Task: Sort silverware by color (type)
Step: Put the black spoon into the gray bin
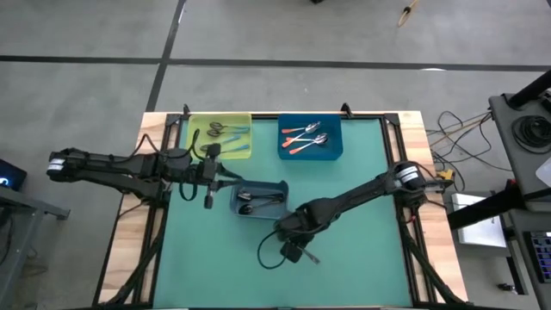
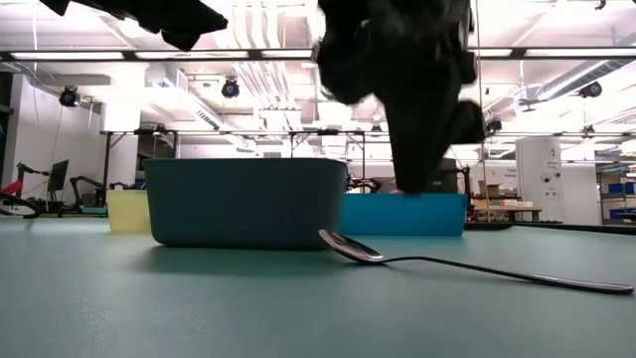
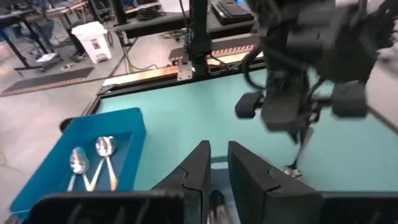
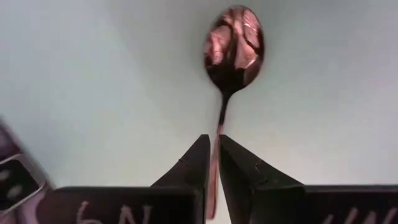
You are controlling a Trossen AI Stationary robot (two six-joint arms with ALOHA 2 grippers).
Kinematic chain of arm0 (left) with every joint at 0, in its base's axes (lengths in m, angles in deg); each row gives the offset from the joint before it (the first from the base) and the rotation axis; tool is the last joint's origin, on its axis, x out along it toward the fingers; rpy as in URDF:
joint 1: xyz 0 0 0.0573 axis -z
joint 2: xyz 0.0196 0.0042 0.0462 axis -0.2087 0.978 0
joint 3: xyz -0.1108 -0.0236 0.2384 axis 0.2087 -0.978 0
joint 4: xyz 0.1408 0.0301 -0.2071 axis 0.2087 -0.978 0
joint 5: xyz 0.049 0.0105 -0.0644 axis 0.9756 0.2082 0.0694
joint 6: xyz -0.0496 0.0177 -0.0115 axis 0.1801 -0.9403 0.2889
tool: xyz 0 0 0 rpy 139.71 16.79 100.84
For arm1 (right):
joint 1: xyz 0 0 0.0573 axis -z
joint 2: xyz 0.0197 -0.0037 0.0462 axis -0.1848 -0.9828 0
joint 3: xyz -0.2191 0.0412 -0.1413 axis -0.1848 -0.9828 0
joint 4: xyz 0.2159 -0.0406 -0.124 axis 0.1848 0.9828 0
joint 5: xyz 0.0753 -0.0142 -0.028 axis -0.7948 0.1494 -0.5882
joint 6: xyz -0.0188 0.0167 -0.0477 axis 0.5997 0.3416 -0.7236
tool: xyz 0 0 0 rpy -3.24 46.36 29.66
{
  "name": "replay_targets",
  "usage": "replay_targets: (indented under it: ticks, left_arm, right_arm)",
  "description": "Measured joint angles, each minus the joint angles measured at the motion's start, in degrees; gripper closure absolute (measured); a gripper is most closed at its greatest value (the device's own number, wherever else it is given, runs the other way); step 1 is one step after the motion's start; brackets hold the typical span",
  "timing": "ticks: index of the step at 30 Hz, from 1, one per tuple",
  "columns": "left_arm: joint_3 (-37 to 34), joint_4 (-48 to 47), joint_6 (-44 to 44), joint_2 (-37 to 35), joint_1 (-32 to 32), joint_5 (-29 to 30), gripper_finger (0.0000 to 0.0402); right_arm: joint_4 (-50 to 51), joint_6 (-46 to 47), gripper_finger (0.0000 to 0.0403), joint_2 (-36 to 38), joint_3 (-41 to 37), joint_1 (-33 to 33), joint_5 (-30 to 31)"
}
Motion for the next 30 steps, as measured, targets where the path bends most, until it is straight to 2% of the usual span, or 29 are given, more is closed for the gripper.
replay_targets:
  ticks: [5,8,11,15,18,23,30]
  left_arm:
    - [0.86,-0.09,-2.31,0.0,-0.03,1.29,0.0364]
    - [1.26,-0.31,-4.66,0.0,-0.03,1.33,0.0364]
    - [1.73,-0.19,-6.6,-0.11,-0.03,1.33,0.0364]
    - [1.93,0.24,-6.74,-0.48,-0.03,1.33,0.0364]
    - [1.93,0.47,-6.7,-0.67,-0.03,1.33,0.0364]
    - [1.93,1.74,-6.61,-0.63,-0.03,1.33,0.0364]
    - [1.93,2.82,-6.49,-0.7,-0.03,1.33,0.0364]
  right_arm:
    - [-0.09,-3.2,0.0379,2.7,0.13,0.0,1.75]
    - [-0.18,-11.12,0.0379,2.75,0.11,-0.73,4.33]
    - [-1.56,-19.92,0.0379,2.75,-0.3,-3.4,10.1]
    - [-4.05,-22.69,0.0379,2.72,-2.41,-6.66,18.46]
    - [-9.93,-22.85,0.0379,2.79,-5.47,-8.72,23.77]
    - [-22.79,-22.83,0.0379,2.96,-13.76,-11.64,27.52]
    - [-40.13,-22.63,0.0379,4.27,-25.83,-15.45,39.34]
